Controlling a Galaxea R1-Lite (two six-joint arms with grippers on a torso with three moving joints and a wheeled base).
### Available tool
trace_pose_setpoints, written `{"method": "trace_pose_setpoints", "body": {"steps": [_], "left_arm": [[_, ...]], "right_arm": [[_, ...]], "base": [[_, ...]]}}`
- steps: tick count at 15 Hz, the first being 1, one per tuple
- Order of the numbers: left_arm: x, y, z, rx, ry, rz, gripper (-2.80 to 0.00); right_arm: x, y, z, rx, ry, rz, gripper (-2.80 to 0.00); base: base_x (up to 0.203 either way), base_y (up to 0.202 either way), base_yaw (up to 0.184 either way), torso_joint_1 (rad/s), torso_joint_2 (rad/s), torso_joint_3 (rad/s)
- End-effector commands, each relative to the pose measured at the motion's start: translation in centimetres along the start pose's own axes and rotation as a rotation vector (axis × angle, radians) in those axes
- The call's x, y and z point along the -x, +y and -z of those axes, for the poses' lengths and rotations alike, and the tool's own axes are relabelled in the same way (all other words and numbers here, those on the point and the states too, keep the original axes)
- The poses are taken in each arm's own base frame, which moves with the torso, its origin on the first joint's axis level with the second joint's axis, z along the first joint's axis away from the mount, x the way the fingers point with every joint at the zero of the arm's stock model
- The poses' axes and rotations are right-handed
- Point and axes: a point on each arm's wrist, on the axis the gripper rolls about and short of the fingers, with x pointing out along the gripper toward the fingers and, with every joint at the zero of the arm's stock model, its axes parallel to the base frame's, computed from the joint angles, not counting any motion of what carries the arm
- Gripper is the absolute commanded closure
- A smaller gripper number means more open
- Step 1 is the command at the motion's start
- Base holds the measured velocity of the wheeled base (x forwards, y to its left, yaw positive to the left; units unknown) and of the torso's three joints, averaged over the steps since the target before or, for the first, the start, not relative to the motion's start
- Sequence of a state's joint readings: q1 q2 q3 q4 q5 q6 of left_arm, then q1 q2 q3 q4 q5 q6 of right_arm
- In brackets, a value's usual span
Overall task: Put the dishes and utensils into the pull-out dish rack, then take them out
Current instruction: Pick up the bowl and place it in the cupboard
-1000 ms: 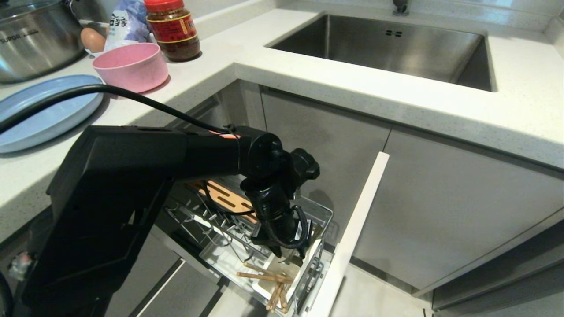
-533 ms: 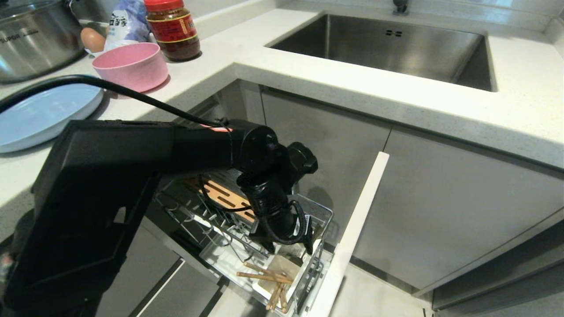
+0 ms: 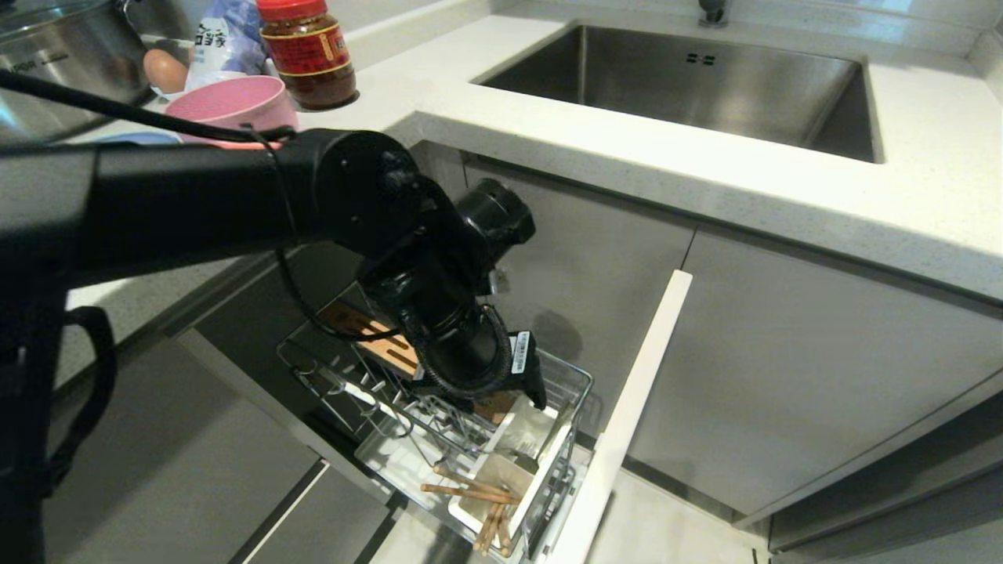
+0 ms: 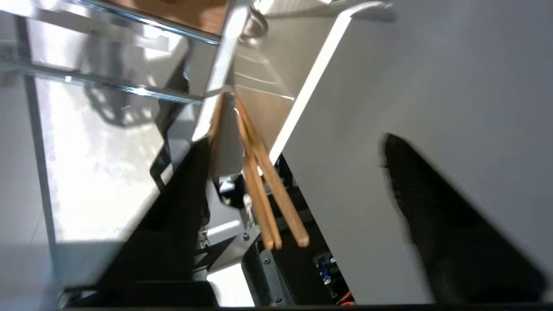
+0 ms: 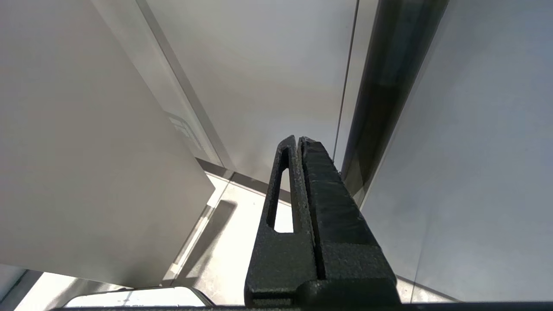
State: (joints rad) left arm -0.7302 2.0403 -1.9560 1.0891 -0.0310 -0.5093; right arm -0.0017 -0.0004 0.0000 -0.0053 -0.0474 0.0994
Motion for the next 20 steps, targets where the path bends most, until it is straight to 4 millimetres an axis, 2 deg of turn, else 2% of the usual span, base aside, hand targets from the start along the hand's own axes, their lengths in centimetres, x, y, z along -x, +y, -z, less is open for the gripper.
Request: {"method": "trace_pose_setpoints", "body": {"steps": [1,7,9,13,16,20], "left_arm": [[4.3,0.5,1.0,0.01,-0.108,0.005,0.0],[13.7,2.8,4.3,0.067,-0.353,0.074,0.0],[17.0,4.2,5.5,0.1,-0.486,0.084,0.0],[22.1,7.5,6.6,0.217,-0.766,0.075,0.0],[24.1,9.0,7.0,0.189,-0.89,0.021,0.0],[26.1,11.0,6.2,0.145,-1.083,-0.118,0.0]], "right_arm": [[0.0,0.0,0.0,-0.001,-0.005,-0.001,0.0],[0.0,0.0,0.0,-0.001,-0.005,-0.001,0.0],[0.0,0.0,0.0,-0.001,-0.005,-0.001,0.0],[0.0,0.0,0.0,-0.001,-0.005,-0.001,0.0],[0.0,0.0,0.0,-0.001,-0.005,-0.001,0.0],[0.0,0.0,0.0,-0.001,-0.005,-0.001,0.0]], "base": [[0.0,0.0,0.0,0.0,0.0,0.0],[0.0,0.0,0.0,0.0,0.0,0.0],[0.0,0.0,0.0,0.0,0.0,0.0],[0.0,0.0,0.0,0.0,0.0,0.0],[0.0,0.0,0.0,0.0,0.0,0.0],[0.0,0.0,0.0,0.0,0.0,0.0]]}}
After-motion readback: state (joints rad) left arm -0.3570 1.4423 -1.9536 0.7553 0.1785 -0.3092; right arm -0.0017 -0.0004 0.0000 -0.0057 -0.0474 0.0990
